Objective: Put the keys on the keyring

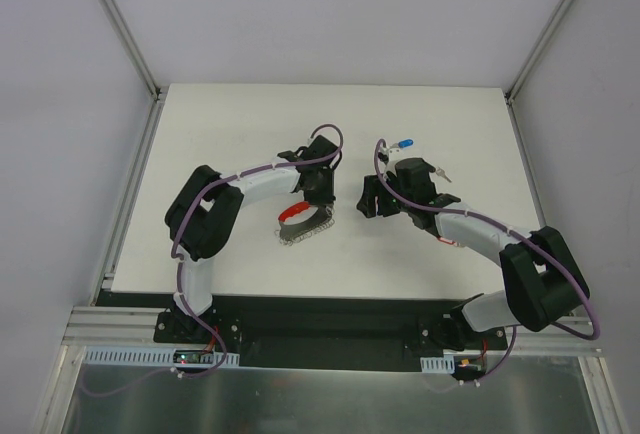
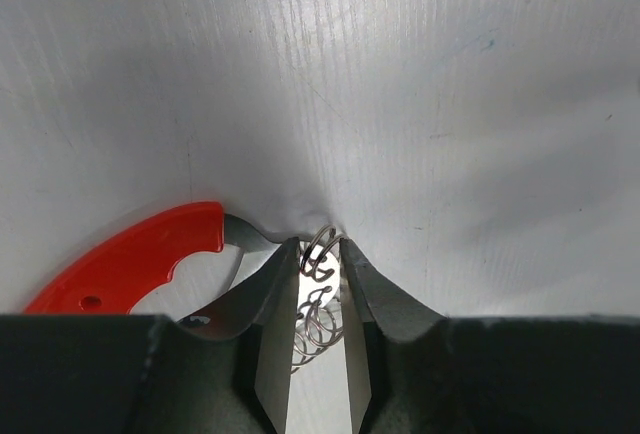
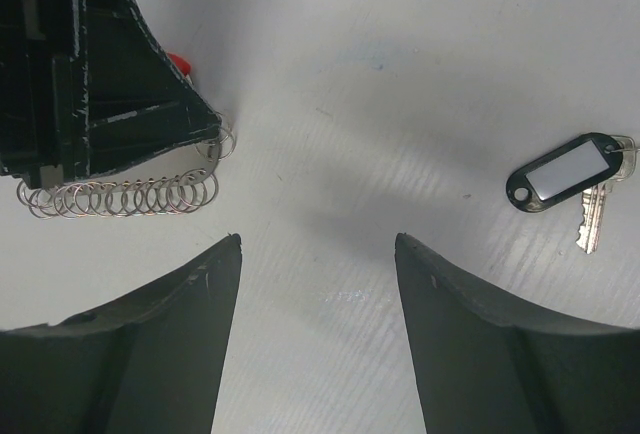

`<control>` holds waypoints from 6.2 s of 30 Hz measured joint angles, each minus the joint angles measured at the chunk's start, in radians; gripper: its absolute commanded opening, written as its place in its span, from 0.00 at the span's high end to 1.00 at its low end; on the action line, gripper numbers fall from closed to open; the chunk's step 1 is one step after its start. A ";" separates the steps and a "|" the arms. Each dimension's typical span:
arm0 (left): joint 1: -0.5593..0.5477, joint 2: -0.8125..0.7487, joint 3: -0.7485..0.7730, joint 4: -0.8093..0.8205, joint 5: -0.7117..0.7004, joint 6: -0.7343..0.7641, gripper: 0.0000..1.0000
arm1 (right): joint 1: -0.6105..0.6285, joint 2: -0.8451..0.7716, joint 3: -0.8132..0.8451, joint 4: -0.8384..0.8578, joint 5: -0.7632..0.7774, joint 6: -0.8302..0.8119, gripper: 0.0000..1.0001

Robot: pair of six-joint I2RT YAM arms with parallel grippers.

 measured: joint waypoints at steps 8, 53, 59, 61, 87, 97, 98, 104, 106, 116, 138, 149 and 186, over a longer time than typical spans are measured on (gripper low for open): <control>0.002 0.000 -0.003 0.031 0.001 -0.039 0.78 | 0.000 0.003 0.000 -0.001 0.000 0.000 0.34; -0.002 -0.140 -0.189 0.082 0.111 -0.027 0.59 | -0.001 0.097 0.005 0.035 -0.192 0.020 0.37; -0.007 -0.320 -0.314 0.134 0.084 -0.016 0.57 | 0.000 0.162 0.034 0.087 -0.275 0.068 0.43; -0.007 -0.381 -0.351 0.155 0.069 -0.006 0.56 | 0.002 0.194 0.055 0.105 -0.294 0.085 0.46; -0.006 -0.558 -0.526 0.228 -0.001 0.072 0.53 | 0.006 0.492 0.234 0.166 -0.444 0.196 0.76; -0.006 -0.558 -0.526 0.235 -0.001 0.072 0.53 | 0.006 0.497 0.236 0.165 -0.463 0.208 0.87; -0.006 -0.558 -0.526 0.235 0.000 0.072 0.53 | 0.006 0.497 0.235 0.166 -0.464 0.208 0.89; -0.006 -0.558 -0.526 0.235 0.000 0.072 0.52 | 0.005 0.497 0.235 0.166 -0.467 0.204 0.99; -0.006 -0.558 -0.526 0.235 0.000 0.073 0.52 | 0.005 0.494 0.234 0.166 -0.469 0.197 0.99; -0.006 -0.627 -0.554 0.235 -0.001 0.100 0.52 | 0.063 0.310 0.213 0.054 -0.375 0.037 0.99; -0.006 -1.047 -0.693 0.334 0.104 0.302 0.48 | 0.275 -0.101 0.147 0.088 -0.208 -0.100 0.99; -0.006 -1.101 -0.655 0.426 0.179 0.350 0.42 | 0.276 -0.260 0.089 0.254 -0.183 -0.061 0.99; 0.206 -0.880 -0.515 0.739 0.972 0.299 0.71 | 0.219 -0.393 0.002 0.454 -0.321 0.049 0.99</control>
